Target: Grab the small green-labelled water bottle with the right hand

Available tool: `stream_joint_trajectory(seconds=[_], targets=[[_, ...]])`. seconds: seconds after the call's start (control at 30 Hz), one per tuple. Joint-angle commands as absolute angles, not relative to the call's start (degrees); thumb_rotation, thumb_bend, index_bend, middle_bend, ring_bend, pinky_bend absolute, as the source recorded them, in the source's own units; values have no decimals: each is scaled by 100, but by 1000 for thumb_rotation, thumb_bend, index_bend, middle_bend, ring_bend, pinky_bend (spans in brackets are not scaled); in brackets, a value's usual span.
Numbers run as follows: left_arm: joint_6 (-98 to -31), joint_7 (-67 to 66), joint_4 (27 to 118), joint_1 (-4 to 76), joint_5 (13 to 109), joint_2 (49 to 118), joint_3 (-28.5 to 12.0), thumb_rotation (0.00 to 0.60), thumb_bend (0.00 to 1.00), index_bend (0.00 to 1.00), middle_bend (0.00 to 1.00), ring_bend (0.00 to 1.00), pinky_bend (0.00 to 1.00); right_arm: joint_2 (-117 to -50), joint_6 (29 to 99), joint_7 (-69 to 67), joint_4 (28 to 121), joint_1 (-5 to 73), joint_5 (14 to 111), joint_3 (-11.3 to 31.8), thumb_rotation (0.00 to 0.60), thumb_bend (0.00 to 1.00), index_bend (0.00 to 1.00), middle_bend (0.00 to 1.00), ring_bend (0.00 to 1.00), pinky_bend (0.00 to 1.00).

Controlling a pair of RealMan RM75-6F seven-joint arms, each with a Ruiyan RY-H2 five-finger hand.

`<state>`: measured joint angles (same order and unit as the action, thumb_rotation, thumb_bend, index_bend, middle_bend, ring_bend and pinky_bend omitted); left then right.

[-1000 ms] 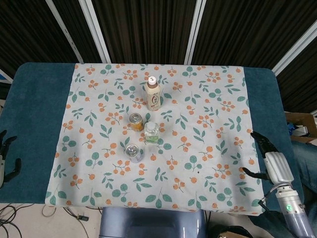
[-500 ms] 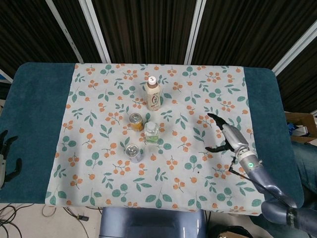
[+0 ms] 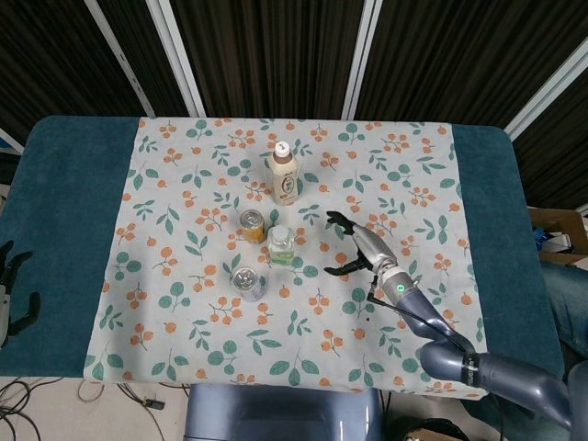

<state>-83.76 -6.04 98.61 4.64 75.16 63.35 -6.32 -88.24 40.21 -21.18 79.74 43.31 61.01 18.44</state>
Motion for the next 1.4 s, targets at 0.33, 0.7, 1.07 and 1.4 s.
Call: stream_joint_trajectory(seconds=[0.33,0.7,1.07,1.4], targets=[[-8274,-565,9868,505,7439,6302,-651,600,476,145,0,34,0,-9613,4156,-1802,7474,4636,5640,1955,600,252,159,238,191,182],[-8240,-576,9897,520,7366,6293,-664,600,476,145,0,34,0,-10017,4358,-1680,7330,4724,5633,2041,600,288,259,311,243,182],[-8217,-605,9916,534,7345,6291,-658,600,476,145,0,34,0,-10502,4456,-1179,6844,5092,5316,2288,600,288,322,368,299,218],[-8193,-600,9926,546,7335,6279,-651,600,475,145,0,34,0,-10547,4415,-946,6925,5172,5128,2368,600,362,472,495,443,270]])
